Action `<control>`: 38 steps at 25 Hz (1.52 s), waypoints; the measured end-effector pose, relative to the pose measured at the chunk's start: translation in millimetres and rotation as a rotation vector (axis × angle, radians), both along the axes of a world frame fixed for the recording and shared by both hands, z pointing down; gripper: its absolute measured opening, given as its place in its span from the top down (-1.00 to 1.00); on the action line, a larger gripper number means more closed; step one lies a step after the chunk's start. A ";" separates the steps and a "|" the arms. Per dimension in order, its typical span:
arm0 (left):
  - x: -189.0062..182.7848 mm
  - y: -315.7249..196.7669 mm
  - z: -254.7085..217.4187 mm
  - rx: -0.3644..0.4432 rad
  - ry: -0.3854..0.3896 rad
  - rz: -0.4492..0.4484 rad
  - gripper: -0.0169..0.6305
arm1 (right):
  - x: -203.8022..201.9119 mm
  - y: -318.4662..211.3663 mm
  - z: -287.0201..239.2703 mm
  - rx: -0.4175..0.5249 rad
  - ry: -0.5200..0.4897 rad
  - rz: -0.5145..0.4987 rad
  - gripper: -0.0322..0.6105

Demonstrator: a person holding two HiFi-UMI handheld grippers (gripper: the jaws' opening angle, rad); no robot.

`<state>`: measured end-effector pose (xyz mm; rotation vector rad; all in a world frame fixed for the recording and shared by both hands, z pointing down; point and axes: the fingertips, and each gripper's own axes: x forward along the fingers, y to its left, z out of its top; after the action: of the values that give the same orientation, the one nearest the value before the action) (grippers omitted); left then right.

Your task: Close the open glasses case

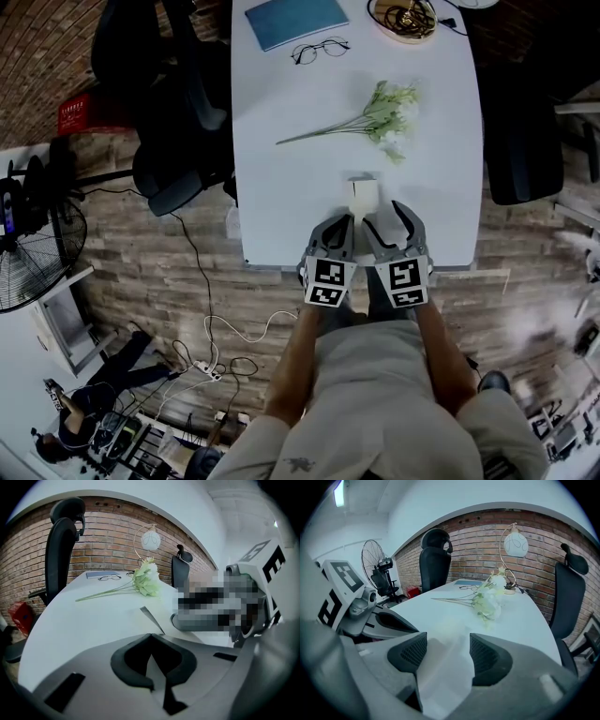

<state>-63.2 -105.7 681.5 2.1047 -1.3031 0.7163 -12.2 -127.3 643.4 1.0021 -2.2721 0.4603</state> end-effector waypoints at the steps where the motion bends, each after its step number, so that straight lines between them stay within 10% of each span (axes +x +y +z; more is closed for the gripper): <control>1: -0.5 -0.2 0.0 -0.001 -0.002 -0.001 0.94 | -0.4 -0.1 0.2 0.000 0.000 -0.002 0.01; 38: -8.0 -0.7 9.0 -0.044 -0.092 0.025 0.94 | -10.3 1.5 10.3 -0.013 0.000 -0.015 0.01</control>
<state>-71.2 -106.4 690.5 2.0781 -1.2984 0.8537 -22.4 -125.8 653.8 0.9786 -2.2721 0.4680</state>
